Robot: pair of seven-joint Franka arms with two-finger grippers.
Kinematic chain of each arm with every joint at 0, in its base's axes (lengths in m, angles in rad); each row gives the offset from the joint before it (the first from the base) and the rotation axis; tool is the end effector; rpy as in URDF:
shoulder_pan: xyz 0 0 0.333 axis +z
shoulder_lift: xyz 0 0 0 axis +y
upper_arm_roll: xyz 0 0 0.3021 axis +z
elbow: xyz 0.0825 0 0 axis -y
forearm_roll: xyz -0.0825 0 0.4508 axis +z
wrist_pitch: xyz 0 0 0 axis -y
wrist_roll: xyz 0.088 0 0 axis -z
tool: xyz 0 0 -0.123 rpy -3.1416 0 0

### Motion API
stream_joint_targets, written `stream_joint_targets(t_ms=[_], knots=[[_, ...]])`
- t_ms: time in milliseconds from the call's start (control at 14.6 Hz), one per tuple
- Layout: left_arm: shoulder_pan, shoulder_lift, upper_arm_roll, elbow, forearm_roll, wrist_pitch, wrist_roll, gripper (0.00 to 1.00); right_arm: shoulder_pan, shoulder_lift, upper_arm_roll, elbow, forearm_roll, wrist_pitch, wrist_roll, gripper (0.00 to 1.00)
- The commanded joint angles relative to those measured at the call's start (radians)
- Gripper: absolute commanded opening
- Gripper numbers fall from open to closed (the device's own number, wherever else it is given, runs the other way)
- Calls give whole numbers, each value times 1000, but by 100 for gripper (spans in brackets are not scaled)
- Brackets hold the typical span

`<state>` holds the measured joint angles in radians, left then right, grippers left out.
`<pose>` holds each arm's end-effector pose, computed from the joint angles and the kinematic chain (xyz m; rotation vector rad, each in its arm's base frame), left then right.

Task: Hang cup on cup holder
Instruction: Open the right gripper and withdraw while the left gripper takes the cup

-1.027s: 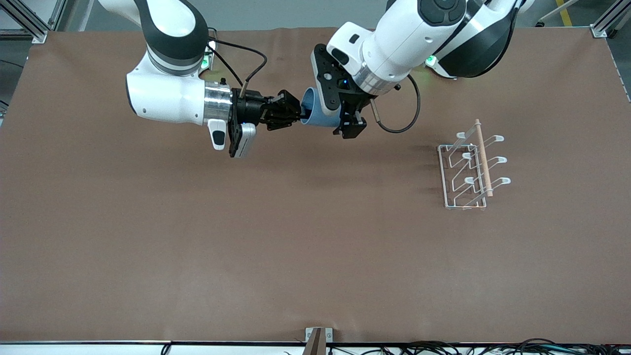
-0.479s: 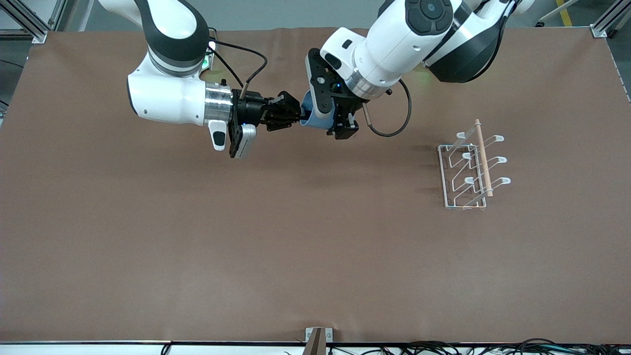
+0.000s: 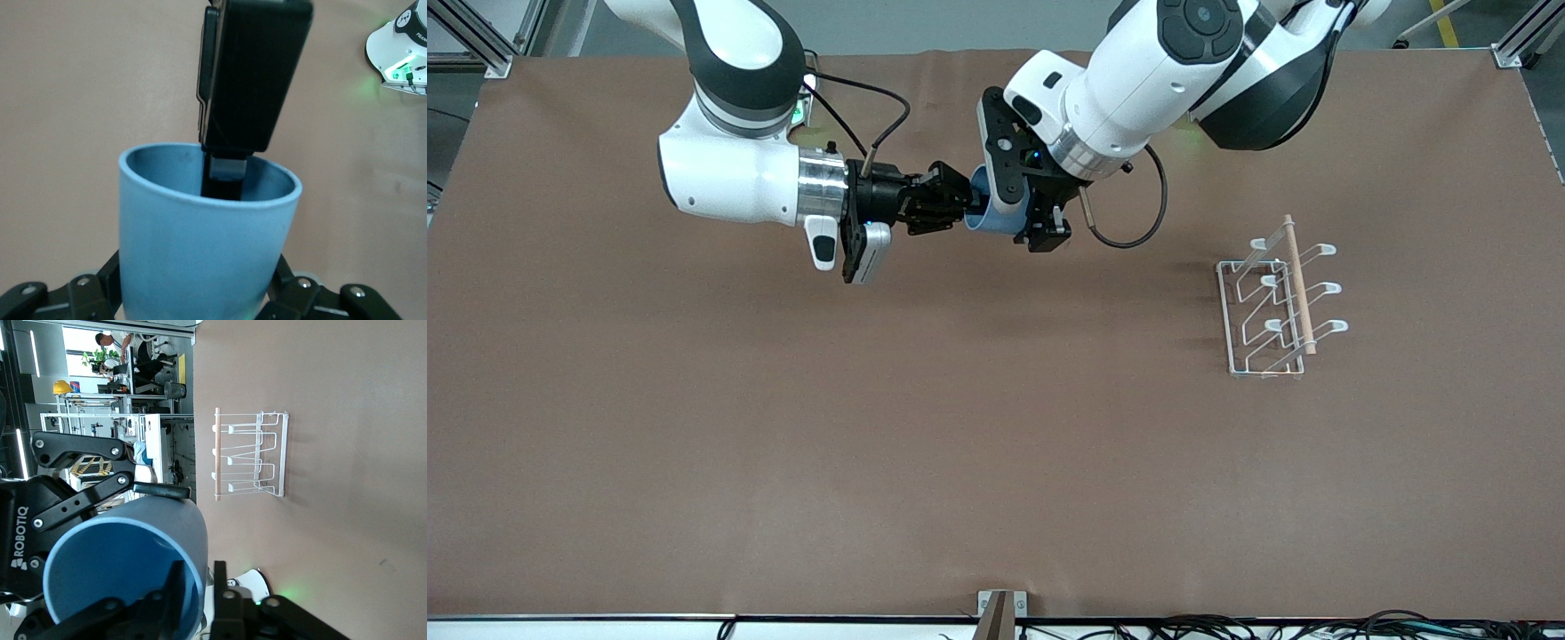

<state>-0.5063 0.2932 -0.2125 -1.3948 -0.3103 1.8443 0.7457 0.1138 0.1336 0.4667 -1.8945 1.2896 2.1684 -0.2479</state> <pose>0.5419 -0.4880 0.5302 2.1267 -1.7740 0.2331 0.5480 0.4093 0.4332 -1.9815 -0.0892 0.0885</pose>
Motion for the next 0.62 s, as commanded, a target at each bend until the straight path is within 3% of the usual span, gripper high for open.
stream_joint_targets(t_ms=[0,274,548], knots=[[-2,3,4,5,5,12,24,67,-13,-20,6,-12,27,-7,-8,100],[11,3,7,7,80,-34,26,67,-3,-32,-51,-14,19,-2,-13,100],[18,3,16,7,251,-120,26,67,1,-81,-140,-37,-19,5,-13,100]])
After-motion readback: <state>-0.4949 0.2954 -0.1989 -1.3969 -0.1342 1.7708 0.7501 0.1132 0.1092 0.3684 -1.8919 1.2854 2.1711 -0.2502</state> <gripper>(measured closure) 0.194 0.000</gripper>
